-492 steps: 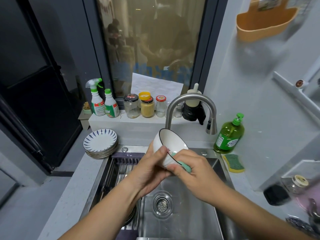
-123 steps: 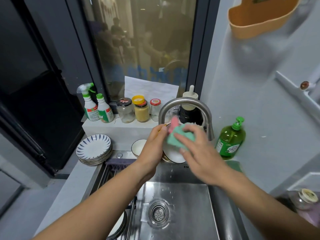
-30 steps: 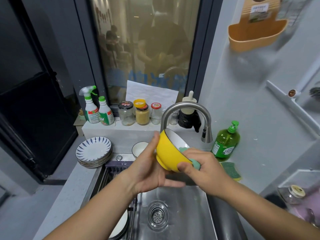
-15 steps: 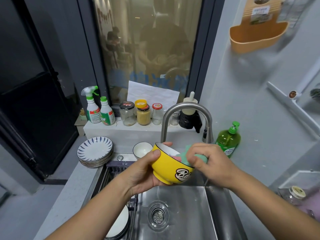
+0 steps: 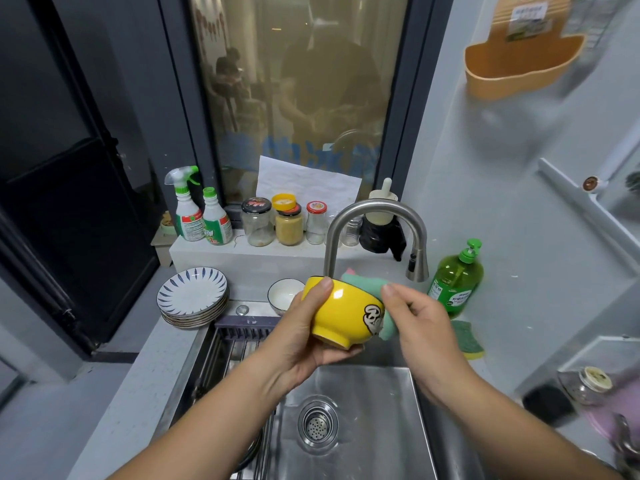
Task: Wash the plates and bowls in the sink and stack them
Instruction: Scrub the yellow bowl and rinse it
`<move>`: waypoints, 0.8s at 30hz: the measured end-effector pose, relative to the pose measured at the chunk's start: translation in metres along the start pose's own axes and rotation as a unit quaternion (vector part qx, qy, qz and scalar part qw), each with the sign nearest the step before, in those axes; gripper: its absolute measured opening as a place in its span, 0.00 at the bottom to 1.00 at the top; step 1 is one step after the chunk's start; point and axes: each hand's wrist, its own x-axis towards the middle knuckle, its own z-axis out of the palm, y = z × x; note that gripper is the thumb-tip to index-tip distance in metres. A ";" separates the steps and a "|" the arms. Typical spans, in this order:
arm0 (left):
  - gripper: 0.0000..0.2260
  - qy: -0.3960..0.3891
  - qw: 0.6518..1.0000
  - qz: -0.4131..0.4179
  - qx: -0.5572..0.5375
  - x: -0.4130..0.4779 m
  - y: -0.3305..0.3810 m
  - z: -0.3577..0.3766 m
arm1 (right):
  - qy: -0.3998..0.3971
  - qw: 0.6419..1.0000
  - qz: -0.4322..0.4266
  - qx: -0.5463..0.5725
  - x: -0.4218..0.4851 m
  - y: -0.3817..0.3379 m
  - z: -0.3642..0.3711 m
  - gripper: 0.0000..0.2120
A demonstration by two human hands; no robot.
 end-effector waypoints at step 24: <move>0.34 -0.062 0.988 0.043 -0.135 -0.004 0.001 0.027 | 0.062 0.996 -0.024 0.054 -0.007 0.017 0.021 0.15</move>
